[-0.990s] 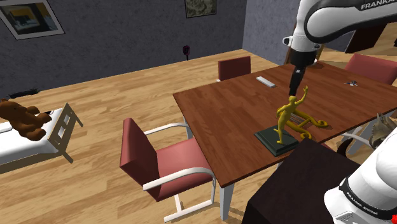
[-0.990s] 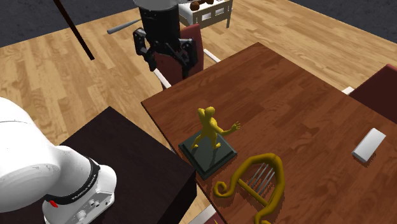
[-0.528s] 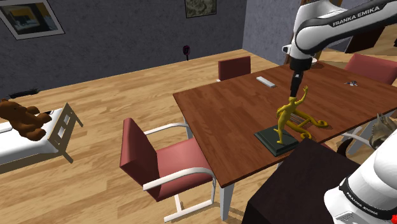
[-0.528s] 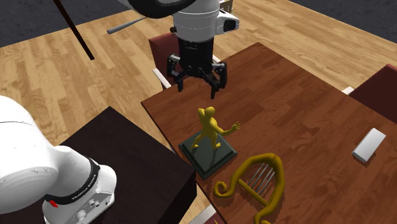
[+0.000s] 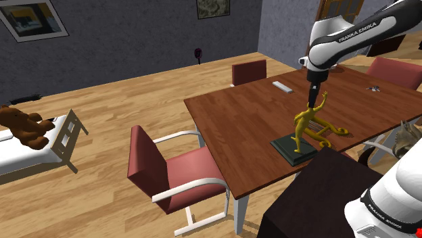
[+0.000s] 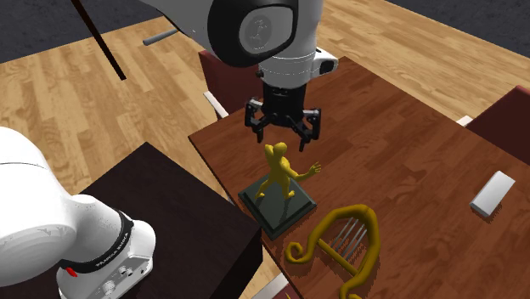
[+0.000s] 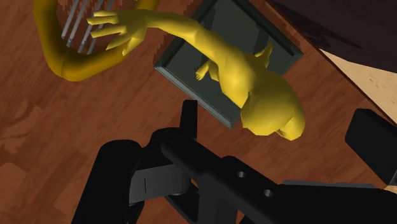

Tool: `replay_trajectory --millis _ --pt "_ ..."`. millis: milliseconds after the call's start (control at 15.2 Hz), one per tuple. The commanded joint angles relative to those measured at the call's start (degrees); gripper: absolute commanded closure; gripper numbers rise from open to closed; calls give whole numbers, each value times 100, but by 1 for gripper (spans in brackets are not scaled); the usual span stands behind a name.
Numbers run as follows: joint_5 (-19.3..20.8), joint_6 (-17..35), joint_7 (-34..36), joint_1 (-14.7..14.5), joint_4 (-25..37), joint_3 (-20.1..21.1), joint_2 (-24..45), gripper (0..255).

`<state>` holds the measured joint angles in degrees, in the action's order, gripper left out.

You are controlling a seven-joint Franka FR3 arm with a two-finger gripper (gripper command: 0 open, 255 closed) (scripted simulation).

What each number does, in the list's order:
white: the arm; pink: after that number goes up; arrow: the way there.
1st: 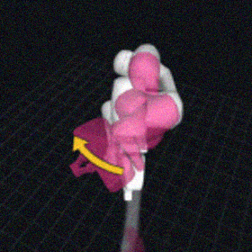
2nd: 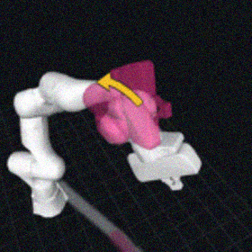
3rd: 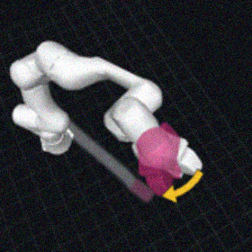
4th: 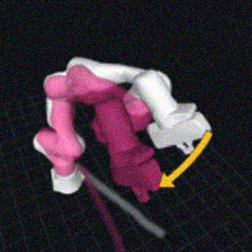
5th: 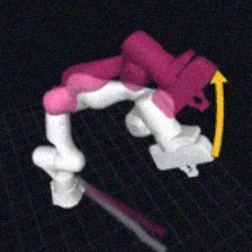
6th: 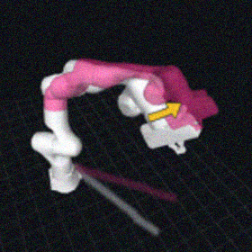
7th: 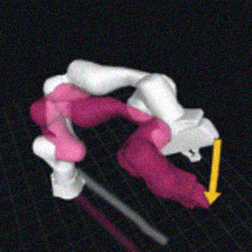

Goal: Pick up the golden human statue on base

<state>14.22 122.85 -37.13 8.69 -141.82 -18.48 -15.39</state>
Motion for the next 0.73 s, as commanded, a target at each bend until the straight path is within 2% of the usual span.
replay_trajectory --millis 0,198,264,660 --pt "6 176 9 2 -88 -18 86 0" --pt "6 314 15 2 -148 -33 164 0" --pt "6 310 14 2 -146 -33 163 255" --pt "5 303 17 1 -143 -30 161 255"
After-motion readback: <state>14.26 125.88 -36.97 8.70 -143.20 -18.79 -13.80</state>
